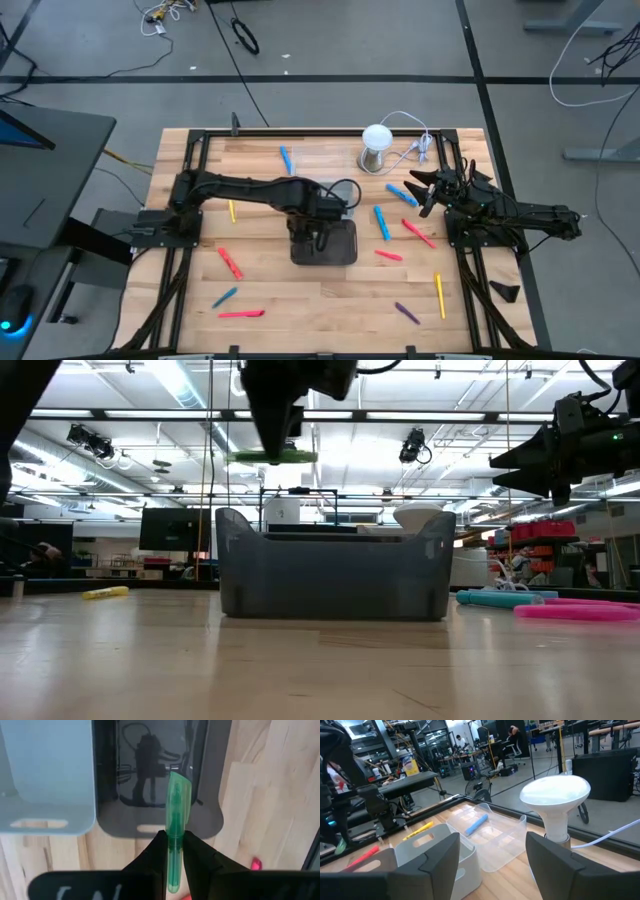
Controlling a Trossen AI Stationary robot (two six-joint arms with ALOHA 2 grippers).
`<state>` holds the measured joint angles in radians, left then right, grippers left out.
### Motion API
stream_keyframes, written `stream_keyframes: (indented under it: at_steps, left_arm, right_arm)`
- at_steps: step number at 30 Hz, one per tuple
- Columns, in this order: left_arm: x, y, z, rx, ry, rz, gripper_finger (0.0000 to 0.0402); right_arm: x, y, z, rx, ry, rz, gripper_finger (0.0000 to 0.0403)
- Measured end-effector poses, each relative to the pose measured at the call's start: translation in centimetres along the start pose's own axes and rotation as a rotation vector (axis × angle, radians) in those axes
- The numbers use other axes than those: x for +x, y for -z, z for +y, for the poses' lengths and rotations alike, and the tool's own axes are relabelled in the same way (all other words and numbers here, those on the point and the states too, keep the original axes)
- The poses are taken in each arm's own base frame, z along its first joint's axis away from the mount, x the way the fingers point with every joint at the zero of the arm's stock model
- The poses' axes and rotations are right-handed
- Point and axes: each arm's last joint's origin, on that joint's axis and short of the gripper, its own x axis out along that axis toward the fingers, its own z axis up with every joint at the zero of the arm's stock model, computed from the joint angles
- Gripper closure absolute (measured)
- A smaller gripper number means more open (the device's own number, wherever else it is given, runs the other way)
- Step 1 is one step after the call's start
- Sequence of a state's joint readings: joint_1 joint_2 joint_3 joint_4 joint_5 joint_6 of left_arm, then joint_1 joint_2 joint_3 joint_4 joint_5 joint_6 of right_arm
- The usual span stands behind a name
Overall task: Pick & Place Markers
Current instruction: Put the green pen into the black bin
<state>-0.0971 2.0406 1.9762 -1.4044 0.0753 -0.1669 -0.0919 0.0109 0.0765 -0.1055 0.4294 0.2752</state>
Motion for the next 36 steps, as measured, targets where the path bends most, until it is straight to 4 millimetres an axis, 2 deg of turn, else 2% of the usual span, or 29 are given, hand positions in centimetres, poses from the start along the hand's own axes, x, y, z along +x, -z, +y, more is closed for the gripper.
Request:
stream_keyframes:
  at_steps: [7, 13, 21, 26, 36]
  left_arm:
    - [0.7, -2.2, -0.3, 0.007, 0.009, -0.014, 0.0355]
    - [1.6, -3.3, -0.8, 0.014, 0.023, -0.013, 0.0355]
    - [5.6, -4.4, -1.8, 0.032, 0.006, 0.044, 0.0354]
    - [7.3, -5.0, -2.4, 0.047, -0.004, 0.035, 0.0354]
    - [10.8, -5.6, -2.3, 0.053, -0.022, 0.08, 0.0354]
  right_arm:
    - [0.0, 0.0, 0.0, 0.0, 0.0, 0.0, 0.0172]
    - [0.0, 0.0, 0.0, 0.0, 0.0, 0.0, 0.0172]
    - [0.0, 0.0, 0.0, 0.0, 0.0, 0.0, 0.0172]
    - [0.0, 0.0, 0.0, 0.0, -0.001, 0.0, 0.0172]
    - [0.0, 0.0, 0.0, 0.0, 0.0, 0.001, 0.0172]
